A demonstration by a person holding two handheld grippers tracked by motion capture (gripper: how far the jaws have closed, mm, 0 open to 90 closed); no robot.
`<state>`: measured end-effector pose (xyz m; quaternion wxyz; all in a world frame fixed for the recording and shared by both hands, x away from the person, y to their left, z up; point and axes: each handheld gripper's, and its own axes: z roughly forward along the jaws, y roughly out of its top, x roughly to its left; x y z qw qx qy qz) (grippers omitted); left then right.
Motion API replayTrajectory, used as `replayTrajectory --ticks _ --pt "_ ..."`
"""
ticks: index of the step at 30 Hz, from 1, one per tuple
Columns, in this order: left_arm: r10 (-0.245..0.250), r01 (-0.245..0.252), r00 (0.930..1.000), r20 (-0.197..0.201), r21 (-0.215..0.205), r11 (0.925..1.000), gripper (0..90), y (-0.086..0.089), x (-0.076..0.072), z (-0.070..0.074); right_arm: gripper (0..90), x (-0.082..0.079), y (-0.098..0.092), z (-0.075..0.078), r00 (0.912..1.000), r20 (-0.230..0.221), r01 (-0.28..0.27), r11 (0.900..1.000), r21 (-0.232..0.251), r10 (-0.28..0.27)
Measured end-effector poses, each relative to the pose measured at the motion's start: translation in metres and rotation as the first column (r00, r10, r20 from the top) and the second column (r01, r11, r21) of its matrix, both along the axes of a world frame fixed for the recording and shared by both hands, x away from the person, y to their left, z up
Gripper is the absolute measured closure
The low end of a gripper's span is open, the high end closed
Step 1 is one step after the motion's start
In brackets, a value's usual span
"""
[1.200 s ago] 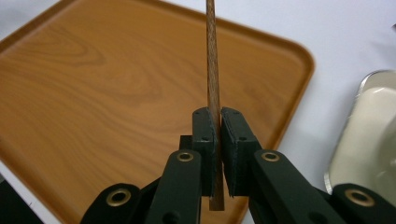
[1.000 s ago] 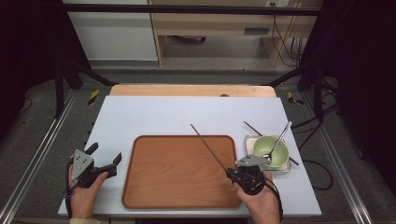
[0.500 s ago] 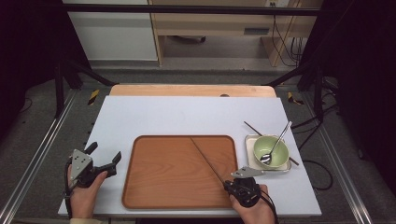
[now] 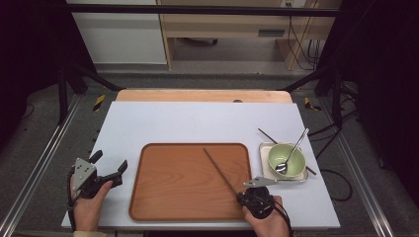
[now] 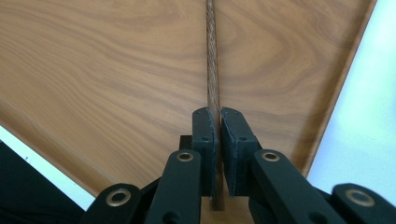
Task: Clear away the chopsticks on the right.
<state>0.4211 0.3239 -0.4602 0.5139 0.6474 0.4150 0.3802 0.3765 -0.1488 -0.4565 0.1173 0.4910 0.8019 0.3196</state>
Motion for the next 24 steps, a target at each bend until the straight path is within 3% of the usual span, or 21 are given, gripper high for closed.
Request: replayTrajectory --ticks 15,21,24 --pt "0.000 0.000 1.0000 0.001 0.001 1.0000 5.7 0.000 0.000 0.000 83.4 0.003 0.000 -0.006 0.9999 -0.010 0.000 1.000 0.001 0.001" --pt "0.003 -0.003 1.0000 0.001 0.000 1.0000 5.8 0.001 0.000 0.000 80.0 0.002 -0.002 -0.002 0.9999 0.012 -0.002 1.000 0.005 0.002" --pt "0.004 -0.004 1.0000 0.002 0.000 1.0000 5.7 0.002 0.000 0.000 72.6 -0.001 -0.007 0.006 0.9987 0.051 -0.001 1.000 0.017 0.001"
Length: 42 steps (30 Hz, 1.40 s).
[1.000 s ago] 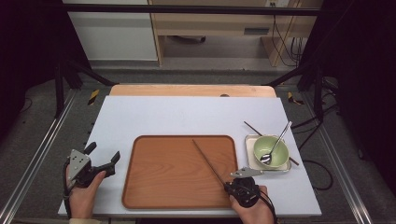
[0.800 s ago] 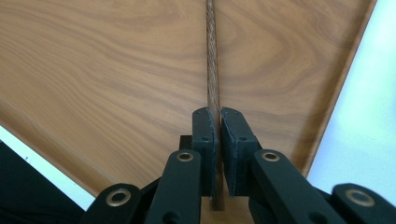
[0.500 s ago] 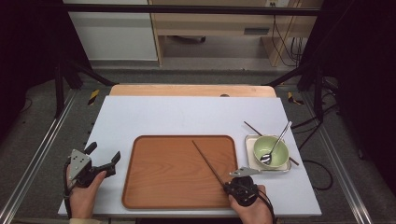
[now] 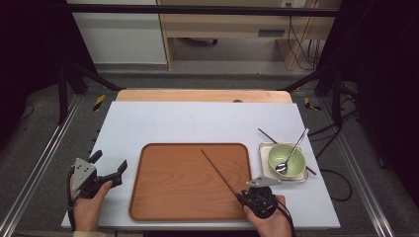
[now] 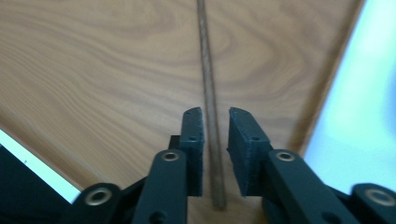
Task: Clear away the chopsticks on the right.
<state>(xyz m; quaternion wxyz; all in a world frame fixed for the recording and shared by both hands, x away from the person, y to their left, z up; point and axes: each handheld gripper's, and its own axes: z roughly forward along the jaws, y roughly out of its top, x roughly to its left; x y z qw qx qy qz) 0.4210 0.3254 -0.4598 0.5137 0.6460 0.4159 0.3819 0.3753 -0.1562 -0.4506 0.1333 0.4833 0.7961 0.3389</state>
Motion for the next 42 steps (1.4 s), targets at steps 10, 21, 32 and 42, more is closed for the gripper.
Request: replayTrajectory --ticks 10,21,32,42 --pt "0.009 -0.009 1.0000 0.000 0.004 1.0000 5.6 0.002 -0.001 0.000 56.1 -0.011 -0.041 0.041 0.9855 0.165 0.031 0.998 0.054 -0.040" --pt "0.019 -0.019 0.9998 0.000 -0.004 0.9998 5.3 0.007 -0.001 -0.001 32.6 0.010 -0.165 0.091 0.9331 0.304 0.202 0.979 0.001 -0.193" --pt "0.022 -0.022 0.9997 -0.004 0.000 0.9998 5.7 0.007 -0.001 -0.001 56.1 0.050 -0.220 0.048 0.9863 0.099 0.145 0.979 -0.146 -0.132" --pt "0.019 -0.019 0.9998 -0.007 0.007 0.9998 5.8 0.006 0.000 -0.002 64.9 0.070 -0.222 0.022 0.9987 -0.006 0.047 0.976 -0.214 -0.050"
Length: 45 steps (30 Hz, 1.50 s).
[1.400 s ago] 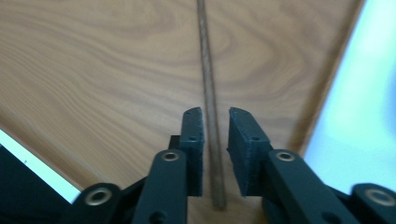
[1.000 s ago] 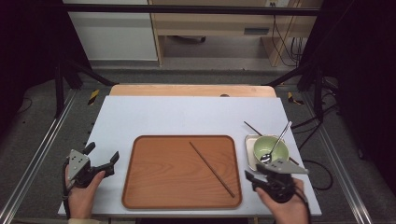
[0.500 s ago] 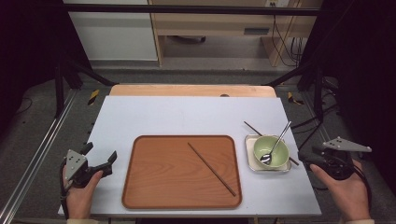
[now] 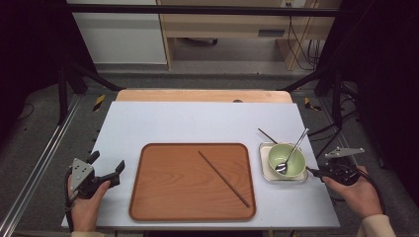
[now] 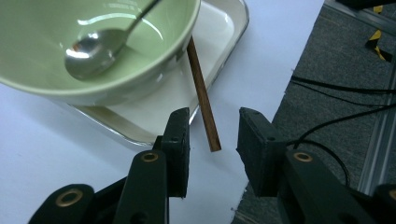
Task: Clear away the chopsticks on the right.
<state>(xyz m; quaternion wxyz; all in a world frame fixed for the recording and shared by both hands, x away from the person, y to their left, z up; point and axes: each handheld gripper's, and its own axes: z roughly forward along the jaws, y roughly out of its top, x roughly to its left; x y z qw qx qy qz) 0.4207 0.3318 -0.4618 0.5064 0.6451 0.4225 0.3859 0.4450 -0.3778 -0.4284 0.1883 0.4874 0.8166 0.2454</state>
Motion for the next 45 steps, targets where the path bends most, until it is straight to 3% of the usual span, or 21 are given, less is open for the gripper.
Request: replayTrajectory --ticks 11,32,45 --pt "0.002 -0.002 1.0000 -0.007 0.010 1.0000 5.7 -0.001 0.001 -0.002 65.4 0.010 -0.005 -0.014 0.9987 -0.044 -0.027 0.999 -0.022 0.026" --pt "0.004 -0.004 1.0000 -0.007 0.014 0.9999 5.5 -0.001 0.001 -0.002 76.4 0.017 -0.002 -0.022 0.9923 -0.106 -0.068 0.997 -0.031 0.065" --pt "0.006 -0.006 0.9999 -0.009 0.016 0.9999 5.5 -0.001 0.001 -0.002 84.5 0.016 -0.001 -0.021 0.9920 -0.090 -0.091 0.995 -0.033 0.088"
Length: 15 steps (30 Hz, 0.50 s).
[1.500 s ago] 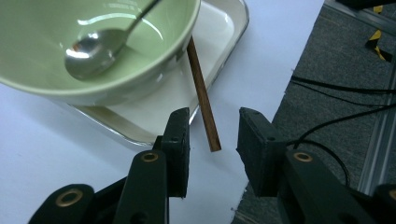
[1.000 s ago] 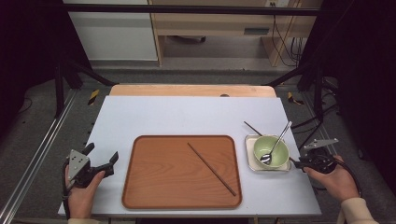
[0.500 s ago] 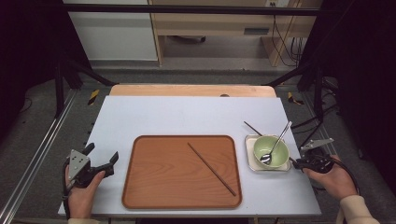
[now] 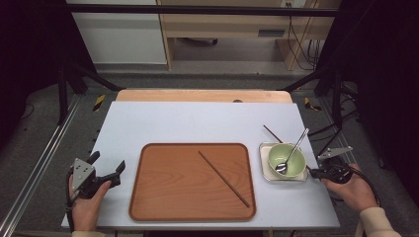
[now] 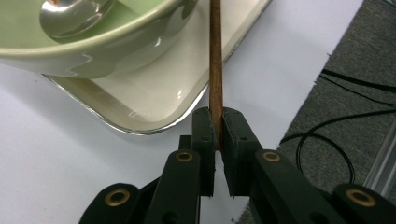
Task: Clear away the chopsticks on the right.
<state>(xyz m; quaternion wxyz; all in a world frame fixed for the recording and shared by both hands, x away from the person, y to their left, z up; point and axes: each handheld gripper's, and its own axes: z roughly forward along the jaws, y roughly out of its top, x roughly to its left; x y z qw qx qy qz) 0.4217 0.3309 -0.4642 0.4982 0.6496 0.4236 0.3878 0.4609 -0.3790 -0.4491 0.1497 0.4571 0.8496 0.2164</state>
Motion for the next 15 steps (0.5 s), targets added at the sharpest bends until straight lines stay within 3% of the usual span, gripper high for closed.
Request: replayTrajectory --ticks 8,15 --pt "0.001 -0.001 1.0000 0.002 0.000 1.0000 5.6 0.000 0.000 0.000 84.8 -0.002 -0.003 0.009 0.9990 0.035 0.027 0.999 0.025 -0.028" --pt "0.001 -0.001 1.0000 0.003 -0.001 1.0000 5.7 0.000 0.000 0.001 84.9 -0.003 -0.007 0.025 0.9880 0.091 0.122 0.992 0.038 -0.125"
